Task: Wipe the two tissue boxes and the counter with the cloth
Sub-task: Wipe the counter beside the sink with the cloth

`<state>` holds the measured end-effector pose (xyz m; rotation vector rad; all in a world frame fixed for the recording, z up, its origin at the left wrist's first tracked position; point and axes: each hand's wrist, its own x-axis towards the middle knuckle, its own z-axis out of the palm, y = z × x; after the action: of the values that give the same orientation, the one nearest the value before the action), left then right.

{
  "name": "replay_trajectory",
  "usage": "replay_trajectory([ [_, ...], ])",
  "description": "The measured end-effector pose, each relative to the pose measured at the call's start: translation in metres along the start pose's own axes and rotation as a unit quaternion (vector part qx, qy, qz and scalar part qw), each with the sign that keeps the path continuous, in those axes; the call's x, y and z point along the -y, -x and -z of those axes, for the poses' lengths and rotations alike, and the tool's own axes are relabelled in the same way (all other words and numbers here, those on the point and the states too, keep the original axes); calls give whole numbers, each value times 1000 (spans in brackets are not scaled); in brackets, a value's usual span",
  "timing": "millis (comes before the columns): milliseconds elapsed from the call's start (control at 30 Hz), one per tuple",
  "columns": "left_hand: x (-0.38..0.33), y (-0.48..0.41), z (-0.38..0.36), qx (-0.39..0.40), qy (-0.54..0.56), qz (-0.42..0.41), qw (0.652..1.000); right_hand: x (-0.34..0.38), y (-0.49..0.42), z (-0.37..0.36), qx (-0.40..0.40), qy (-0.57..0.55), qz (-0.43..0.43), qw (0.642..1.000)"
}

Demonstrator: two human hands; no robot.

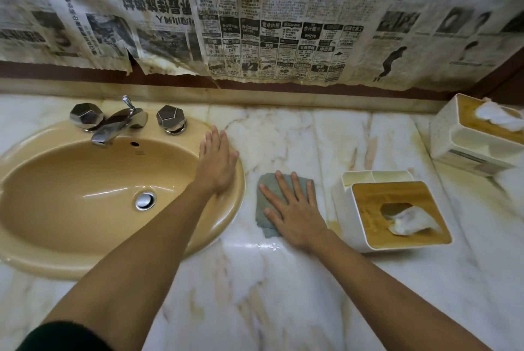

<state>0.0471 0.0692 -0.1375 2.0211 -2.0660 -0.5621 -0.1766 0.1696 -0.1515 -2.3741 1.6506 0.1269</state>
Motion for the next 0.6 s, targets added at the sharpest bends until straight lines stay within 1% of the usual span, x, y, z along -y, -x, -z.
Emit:
replay_trajectory([
  [100, -14, 32, -3, 15, 12, -9, 1000, 2, 22, -3, 11, 0, -7, 1000],
  [233, -33, 81, -14, 35, 35, -18, 999, 7, 56, -11, 11, -16, -83, 996],
  [300, -38, 99, -13, 51, 47, -18, 997, 4, 76, -16, 9, -27, -95, 995],
  [367, -40, 113, -10, 63, 71, -21, 995, -3, 93, -14, 15, -19, -68, 997],
  [467, -49, 130, -3, 66, 129, -17, 989, -17, 111, -2, 41, -12, 5, 999],
  [567, -64, 143, 0, 44, 115, -42, 992, -31, 125, 23, 96, -34, 71, 992],
  [600, -71, 147, 1, 34, 119, -53, 991, -34, 130, 32, 102, -43, 94, 989],
])
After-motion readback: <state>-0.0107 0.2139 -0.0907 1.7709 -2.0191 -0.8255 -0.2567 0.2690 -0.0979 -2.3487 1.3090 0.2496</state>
